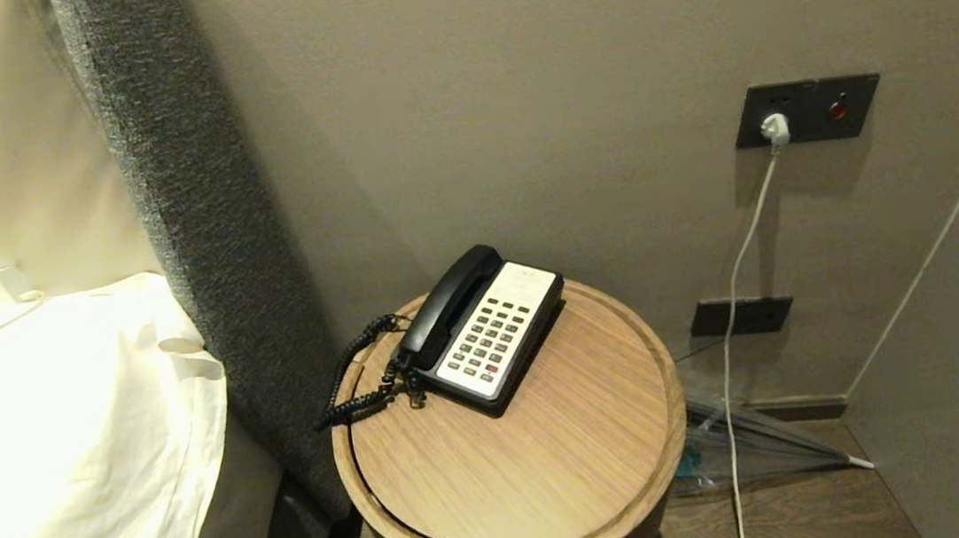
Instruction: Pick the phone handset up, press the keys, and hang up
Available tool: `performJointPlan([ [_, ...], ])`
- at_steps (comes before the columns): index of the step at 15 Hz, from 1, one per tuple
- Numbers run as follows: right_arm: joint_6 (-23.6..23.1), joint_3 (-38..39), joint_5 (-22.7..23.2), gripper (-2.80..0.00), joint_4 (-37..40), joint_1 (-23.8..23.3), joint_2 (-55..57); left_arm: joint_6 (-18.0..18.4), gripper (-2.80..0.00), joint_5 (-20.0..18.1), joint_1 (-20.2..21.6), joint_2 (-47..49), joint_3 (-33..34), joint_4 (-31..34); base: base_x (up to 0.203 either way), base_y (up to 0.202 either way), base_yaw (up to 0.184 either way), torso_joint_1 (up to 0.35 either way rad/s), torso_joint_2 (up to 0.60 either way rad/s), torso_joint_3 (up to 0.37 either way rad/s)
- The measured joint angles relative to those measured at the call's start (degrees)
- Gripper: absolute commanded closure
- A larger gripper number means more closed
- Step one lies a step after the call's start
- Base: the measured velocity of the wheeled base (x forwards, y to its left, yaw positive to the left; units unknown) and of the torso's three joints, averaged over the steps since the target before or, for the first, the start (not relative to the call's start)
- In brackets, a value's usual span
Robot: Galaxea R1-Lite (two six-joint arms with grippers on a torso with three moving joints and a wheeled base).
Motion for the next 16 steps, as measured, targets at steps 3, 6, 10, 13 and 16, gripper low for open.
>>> performJointPlan([
  [3,-0.02,0.00,0.00,0.00,-0.01,0.00,0.00,-0.23,0.00,0.01,0.00,0.00,0.00,0.00,0.000,0.000,0.000,0.001,0.00,0.199],
  [6,0.00,0.00,0.00,0.00,-0.01,0.00,0.00,-0.20,0.00,0.01,0.00,0.00,0.00,0.00,0.000,0.000,0.000,0.001,0.00,0.201],
  [10,-0.02,0.00,-0.02,0.00,-0.01,0.00,0.00,0.08,0.00,0.00,0.00,-0.05,0.00,-0.05,0.000,0.000,0.000,0.004,0.00,0.153],
  [13,0.00,0.00,0.00,0.00,0.01,0.00,0.02,0.20,0.00,0.00,0.00,-0.05,0.00,-0.09,0.000,0.000,0.000,-0.001,0.00,0.015],
  [16,0.01,0.00,0.00,0.00,-0.01,0.00,0.02,0.15,0.00,0.00,0.00,-0.05,0.00,-0.06,0.000,0.000,0.000,0.000,0.00,0.000],
])
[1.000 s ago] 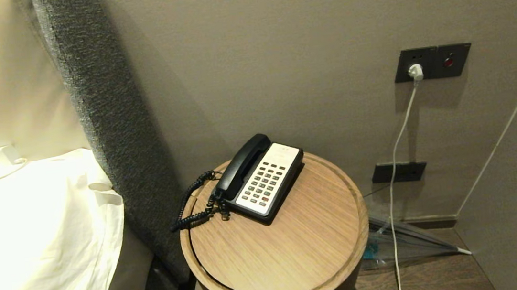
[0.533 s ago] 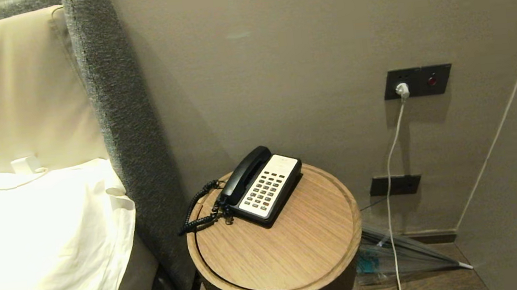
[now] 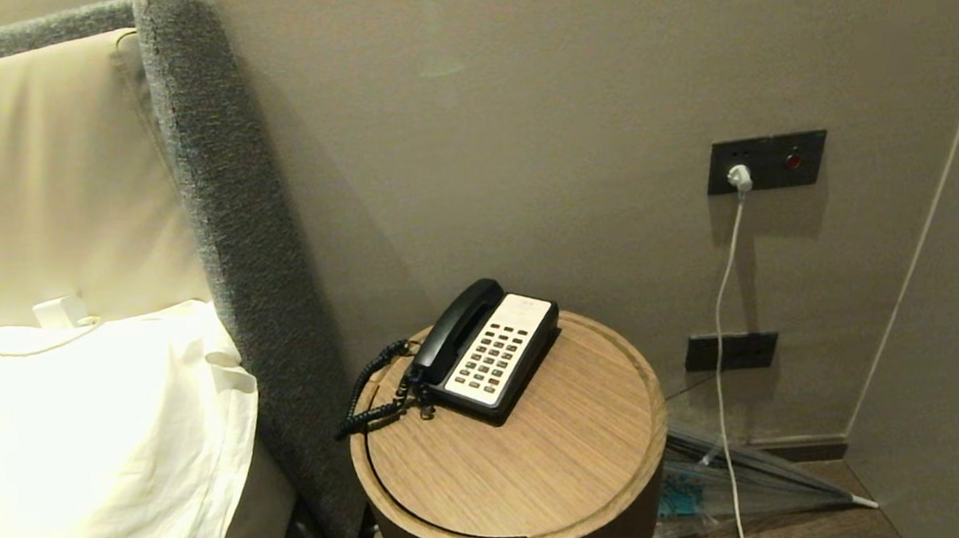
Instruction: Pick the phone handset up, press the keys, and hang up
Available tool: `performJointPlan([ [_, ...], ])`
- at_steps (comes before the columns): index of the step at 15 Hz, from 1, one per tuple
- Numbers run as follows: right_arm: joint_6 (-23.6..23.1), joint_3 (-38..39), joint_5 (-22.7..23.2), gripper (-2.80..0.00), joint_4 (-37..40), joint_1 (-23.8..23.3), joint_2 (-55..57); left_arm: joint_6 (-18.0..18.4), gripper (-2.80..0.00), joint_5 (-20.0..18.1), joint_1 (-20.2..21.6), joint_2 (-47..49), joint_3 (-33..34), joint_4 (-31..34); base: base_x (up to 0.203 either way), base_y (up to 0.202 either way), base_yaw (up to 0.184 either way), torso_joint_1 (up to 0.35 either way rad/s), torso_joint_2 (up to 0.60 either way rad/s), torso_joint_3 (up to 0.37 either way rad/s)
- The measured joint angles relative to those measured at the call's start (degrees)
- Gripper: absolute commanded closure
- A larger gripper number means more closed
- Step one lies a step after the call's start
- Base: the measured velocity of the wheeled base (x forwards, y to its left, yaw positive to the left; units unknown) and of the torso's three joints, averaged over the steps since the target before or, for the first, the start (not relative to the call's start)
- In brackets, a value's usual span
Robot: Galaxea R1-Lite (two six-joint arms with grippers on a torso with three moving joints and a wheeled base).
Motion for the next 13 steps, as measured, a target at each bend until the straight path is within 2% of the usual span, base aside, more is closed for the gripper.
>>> performJointPlan([
  [13,0.09,0.00,-0.02,0.00,0.02,0.00,0.00,0.00,0.00,-0.02,0.00,0.00,0.00,0.02,0.000,0.000,0.000,0.000,0.00,0.000],
])
